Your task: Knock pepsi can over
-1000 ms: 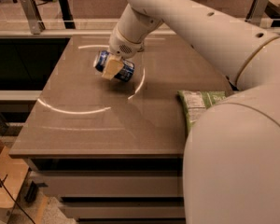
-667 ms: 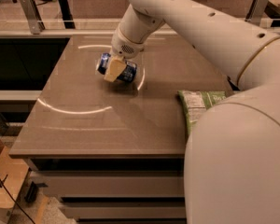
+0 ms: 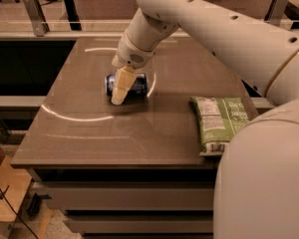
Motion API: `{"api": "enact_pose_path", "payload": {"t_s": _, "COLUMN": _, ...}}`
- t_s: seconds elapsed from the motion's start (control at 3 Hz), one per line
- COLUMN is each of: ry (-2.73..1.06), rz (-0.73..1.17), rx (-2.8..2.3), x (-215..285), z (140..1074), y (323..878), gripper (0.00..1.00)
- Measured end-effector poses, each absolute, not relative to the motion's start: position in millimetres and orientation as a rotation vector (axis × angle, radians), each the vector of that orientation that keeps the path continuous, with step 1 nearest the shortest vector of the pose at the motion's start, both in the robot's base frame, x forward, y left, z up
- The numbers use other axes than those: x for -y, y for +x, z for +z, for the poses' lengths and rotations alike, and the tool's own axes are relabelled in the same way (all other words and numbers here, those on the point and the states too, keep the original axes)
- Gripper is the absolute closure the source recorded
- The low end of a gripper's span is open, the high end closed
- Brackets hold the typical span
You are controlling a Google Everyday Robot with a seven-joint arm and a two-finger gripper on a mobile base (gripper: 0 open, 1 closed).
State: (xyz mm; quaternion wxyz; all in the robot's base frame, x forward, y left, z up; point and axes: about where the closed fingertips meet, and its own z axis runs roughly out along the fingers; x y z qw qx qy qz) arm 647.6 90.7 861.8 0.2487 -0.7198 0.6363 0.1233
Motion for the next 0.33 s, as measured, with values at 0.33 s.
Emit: {"api": "enact_pose_path", "payload": {"t_s": 0.33, "ry": -1.961, "rz": 0.336, "rx": -1.734, "x": -90.6, "z": 861.8, "y": 647.8, "gripper": 0.00}}
